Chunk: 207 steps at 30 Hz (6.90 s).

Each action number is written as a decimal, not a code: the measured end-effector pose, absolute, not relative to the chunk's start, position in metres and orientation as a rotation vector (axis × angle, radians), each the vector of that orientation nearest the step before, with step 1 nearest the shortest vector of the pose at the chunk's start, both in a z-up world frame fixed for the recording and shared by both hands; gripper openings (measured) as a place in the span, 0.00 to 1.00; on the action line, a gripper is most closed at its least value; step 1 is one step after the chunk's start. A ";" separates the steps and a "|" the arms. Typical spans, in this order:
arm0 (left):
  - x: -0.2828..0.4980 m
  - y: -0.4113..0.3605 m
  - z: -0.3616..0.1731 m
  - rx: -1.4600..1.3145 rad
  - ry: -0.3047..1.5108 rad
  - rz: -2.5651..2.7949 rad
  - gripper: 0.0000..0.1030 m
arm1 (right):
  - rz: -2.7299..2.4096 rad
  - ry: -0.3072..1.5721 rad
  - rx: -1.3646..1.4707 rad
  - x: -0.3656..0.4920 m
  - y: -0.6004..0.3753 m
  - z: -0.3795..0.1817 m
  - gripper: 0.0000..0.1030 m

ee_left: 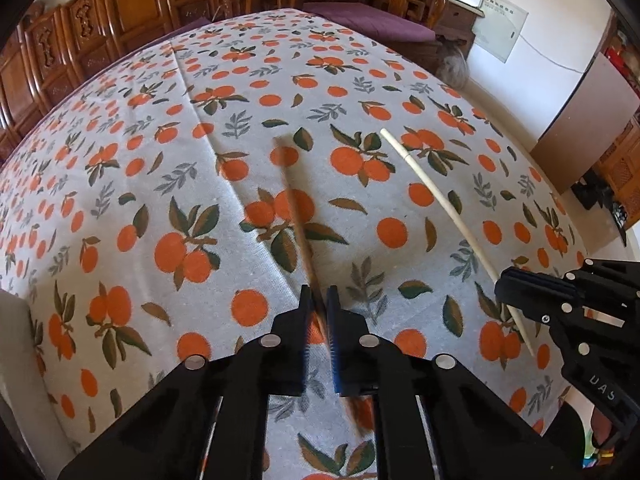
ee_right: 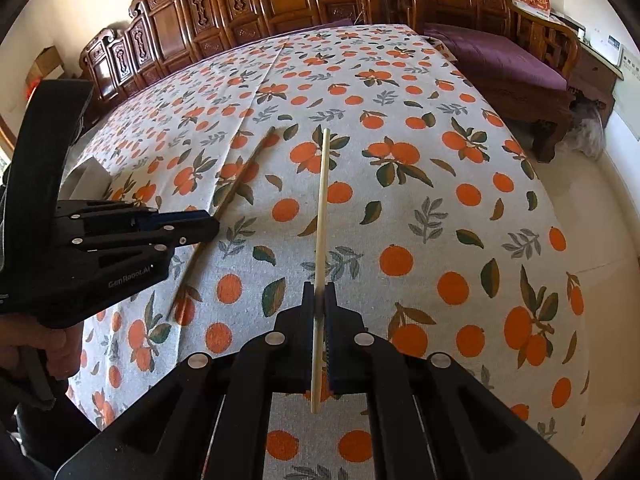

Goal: Organize utensils

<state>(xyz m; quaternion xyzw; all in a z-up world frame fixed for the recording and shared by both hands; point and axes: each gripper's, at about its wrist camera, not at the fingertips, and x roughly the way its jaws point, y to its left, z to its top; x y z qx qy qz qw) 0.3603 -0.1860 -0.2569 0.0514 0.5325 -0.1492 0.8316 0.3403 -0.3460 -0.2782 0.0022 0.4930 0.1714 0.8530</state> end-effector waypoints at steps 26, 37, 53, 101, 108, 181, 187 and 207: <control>0.290 -0.102 -0.190 0.081 1.040 -0.243 0.04 | 0.516 0.952 -0.055 0.319 -0.286 -0.233 0.05; 0.265 -0.034 -0.159 0.017 0.969 -0.169 0.04 | 0.582 0.940 -0.096 0.308 -0.227 -0.220 0.05; 0.253 0.067 -0.144 -0.079 0.918 -0.037 0.04 | 0.655 0.949 -0.148 0.301 -0.167 -0.216 0.05; 0.234 0.145 -0.178 -0.148 0.974 0.071 0.05 | 0.841 0.968 -0.226 0.293 -0.032 -0.216 0.06; 0.218 0.156 -0.168 -0.151 0.952 0.091 0.05 | 0.865 1.010 -0.212 0.304 0.003 -0.227 0.06; 0.032 0.005 0.028 -0.041 0.456 0.040 0.92 | 0.671 0.378 -0.026 0.101 -0.218 -0.006 0.97; 0.029 0.003 0.028 -0.036 0.445 0.039 0.92 | 0.672 0.380 -0.025 0.101 -0.219 -0.006 0.97; 0.026 0.001 0.026 -0.040 0.438 0.037 0.92 | 0.658 0.381 -0.016 0.103 -0.220 -0.011 0.97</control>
